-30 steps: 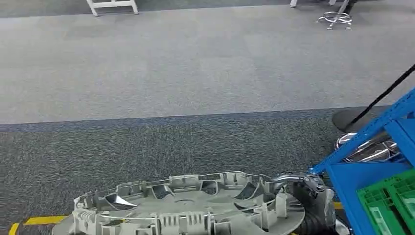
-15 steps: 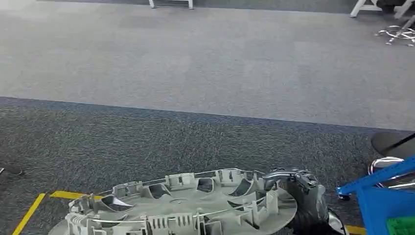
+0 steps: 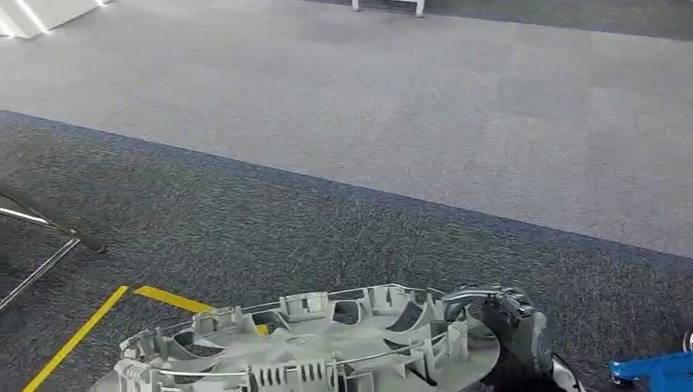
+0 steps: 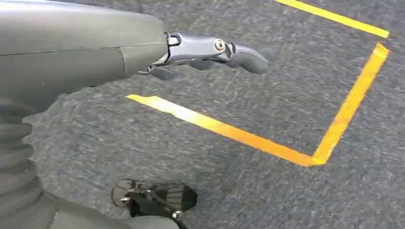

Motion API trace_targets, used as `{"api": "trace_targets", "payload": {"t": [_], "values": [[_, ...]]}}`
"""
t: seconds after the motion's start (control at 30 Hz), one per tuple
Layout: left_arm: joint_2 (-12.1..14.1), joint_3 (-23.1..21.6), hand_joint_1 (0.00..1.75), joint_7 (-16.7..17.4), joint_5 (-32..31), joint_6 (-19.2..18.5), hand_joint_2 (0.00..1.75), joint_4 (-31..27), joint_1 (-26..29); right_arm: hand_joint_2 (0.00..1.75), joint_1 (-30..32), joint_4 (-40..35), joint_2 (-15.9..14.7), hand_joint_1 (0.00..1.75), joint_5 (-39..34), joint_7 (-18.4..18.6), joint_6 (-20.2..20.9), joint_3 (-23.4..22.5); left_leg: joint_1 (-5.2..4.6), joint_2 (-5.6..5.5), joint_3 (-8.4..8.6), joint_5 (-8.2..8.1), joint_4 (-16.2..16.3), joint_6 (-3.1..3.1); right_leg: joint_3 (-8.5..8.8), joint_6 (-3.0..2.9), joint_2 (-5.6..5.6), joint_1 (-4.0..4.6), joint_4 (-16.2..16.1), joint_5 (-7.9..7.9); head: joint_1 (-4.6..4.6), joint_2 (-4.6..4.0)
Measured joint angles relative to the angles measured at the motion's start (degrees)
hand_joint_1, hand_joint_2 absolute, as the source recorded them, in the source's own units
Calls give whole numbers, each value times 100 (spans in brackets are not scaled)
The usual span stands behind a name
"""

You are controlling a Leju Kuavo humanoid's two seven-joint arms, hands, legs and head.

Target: Take the parts from the cabinet and place them on the table.

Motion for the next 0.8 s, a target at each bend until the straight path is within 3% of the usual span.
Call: {"api": "trace_targets", "payload": {"t": [0.03, 0.07, 0.1, 0.13, 0.17, 0.2, 0.27, 0.3, 0.33, 0.47, 0.5, 0.53, 0.57, 0.63, 0.67, 0.7, 0.77, 0.8], "values": [[0, -2, 0, 0, 2, 7, 175, -15, -3, 175, 15, -13, 2, 175, 0, 0, 0, 2, 0, 224, -129, -184, 286, -35, 13, -34, -85, 12, 0, -16, -24, 0], [0, -15, 0, 0, -2, 7, 175, -15, -5, 175, 23, -13, 2, 175, -2, 0, 0, 2, 21, 323, -333, -411, 719, -61, 22, -50, -176, 27, 0, -27, -20, 0], [2, -20, 0, 0, -2, 2, 175, -15, -4, 175, 21, -13, 2, 175, -2, 0, 0, 0, 43, 376, -564, -617, 1198, -77, 26, -64, -273, 41, 1, -42, -22, 0], [0, -19, 0, 0, 0, 4, 175, -15, -1, 175, 22, -11, 2, 175, 0, 0, 0, -2, 54, 389, -734, -720, 1536, -88, 29, -70, -357, 49, 2, -52, -20, 0], [0, -20, 0, 0, 4, 2, 175, -15, 4, 175, 21, -7, 2, 175, -2, 0, 4, 0, 60, 390, -783, -680, 1615, -91, 40, -69, -435, 53, 2, -68, -20, 0], [0, -24, 0, 2, 18, -9, 175, -15, 4, 175, 6, -7, 2, 175, -4, 0, 18, 2, 60, 397, -702, -523, 1459, -86, 59, -65, -515, 55, 2, -85, -22, 0], [2, -37, 0, 20, 55, -20, 175, -17, 5, 175, -30, -7, 2, 175, -2, 0, 42, 0, 46, 495, -242, -2, 542, -29, 136, -51, -665, 67, 2, -135, -22, 0], [2, -46, 0, 22, 66, -20, 175, -33, 5, 175, -47, -7, 2, 175, 0, -2, 55, 2, 1, 772, -6, 170, 59, 40, 163, -28, -718, 70, -3, -163, -22, 0], [7, -52, 0, 35, 76, -22, 175, -46, 1, 175, -48, -7, 2, 175, 2, 0, 59, 2, -86, 1041, 58, 36, -42, 82, 140, 21, -778, 107, 0, -203, -16, 0], [-2, -78, 0, 79, 155, -20, 175, -94, 37, 175, -172, -2, 2, 175, 2, 0, 127, 4, -90, 765, 63, 59, -141, 189, 299, 123, -1051, 114, -57, -251, -22, 0], [-11, -85, 0, 87, 179, -5, 175, -111, 50, 175, -207, 4, 2, 175, 4, 0, 148, 4, -40, 701, 120, 97, -207, 221, 257, 159, -809, 89, 9, -313, -3, 0], [-15, -94, 0, 90, 192, 16, 175, -127, 45, 175, -224, 7, 2, 175, 9, -2, 160, 7, -18, 636, 133, 107, -220, 251, 160, 176, -484, 78, 225, -431, 13, 0], [-17, -105, 0, 96, 192, 35, 175, -131, 39, 175, -224, 13, 2, 175, 9, -2, 183, 11, -3, 564, 125, 111, -220, 277, -50, 190, -325, 72, 621, -606, 28, 0], [-20, -107, 0, 105, 192, 127, 175, -131, 53, 175, -267, 42, 2, 175, 44, 0, 284, 13, 5, 395, 125, 101, -219, 291, -595, 223, -239, 69, 1563, -931, 32, 0], [-20, -105, 0, 109, 192, 166, 175, -133, 60, 175, -312, 59, 2, 175, 61, 4, 332, 20, 7, 313, 132, 89, -219, 293, -778, 240, -239, 65, 1781, -911, 39, 0], [-20, -105, 0, 114, 192, 181, 175, -135, 68, 175, -344, 68, 2, 175, 63, 4, 367, 26, 11, 218, 147, 78, -217, 287, -810, 250, -238, 53, 1701, -728, 34, 0], [-24, -107, 0, 116, 205, 199, 175, -146, 104, 175, -386, 74, 2, 175, 77, 4, 393, 28, 38, 29, 208, 37, -201, 238, -516, 264, -177, 29, 907, -147, 37, 0], [-26, -111, 0, 116, 219, 203, 175, -160, 126, 175, -399, 74, 2, 175, 81, 4, 409, 31, 54, -58, 226, 4, -174, 198, -294, 282, 1, -4, 374, 120, 37, 0]]}}
